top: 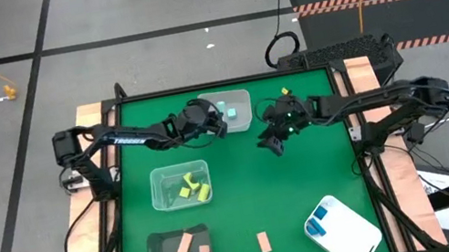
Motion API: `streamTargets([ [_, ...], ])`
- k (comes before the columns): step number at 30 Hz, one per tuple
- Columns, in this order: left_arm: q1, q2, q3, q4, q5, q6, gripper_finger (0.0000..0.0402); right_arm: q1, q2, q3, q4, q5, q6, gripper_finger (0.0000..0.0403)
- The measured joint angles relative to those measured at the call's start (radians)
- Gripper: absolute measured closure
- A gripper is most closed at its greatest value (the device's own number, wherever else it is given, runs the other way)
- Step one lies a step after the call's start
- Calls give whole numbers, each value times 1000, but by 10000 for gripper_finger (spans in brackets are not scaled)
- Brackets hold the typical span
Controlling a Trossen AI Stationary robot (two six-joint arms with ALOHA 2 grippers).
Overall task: Sort & place blocks by color
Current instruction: Put the light blue rectangular block into the top white bin, then put the light brown block into the top black bin
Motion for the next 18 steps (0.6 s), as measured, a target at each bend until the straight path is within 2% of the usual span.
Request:
streamTargets([
  [3,0,-2,0,3,0,3,281,12,0,-31,42,-16,56,232],
  [7,7,-2,0,3,-1,-1,248,60,0,-41,153,-8,38,232],
  [12,4,-25,0,4,18,-141,240,191,0,-41,266,158,10,231],
  [15,-6,-65,0,11,105,-242,243,279,0,-41,275,248,10,228],
  [18,-33,-113,0,6,202,-281,246,366,0,-40,274,320,26,225],
])
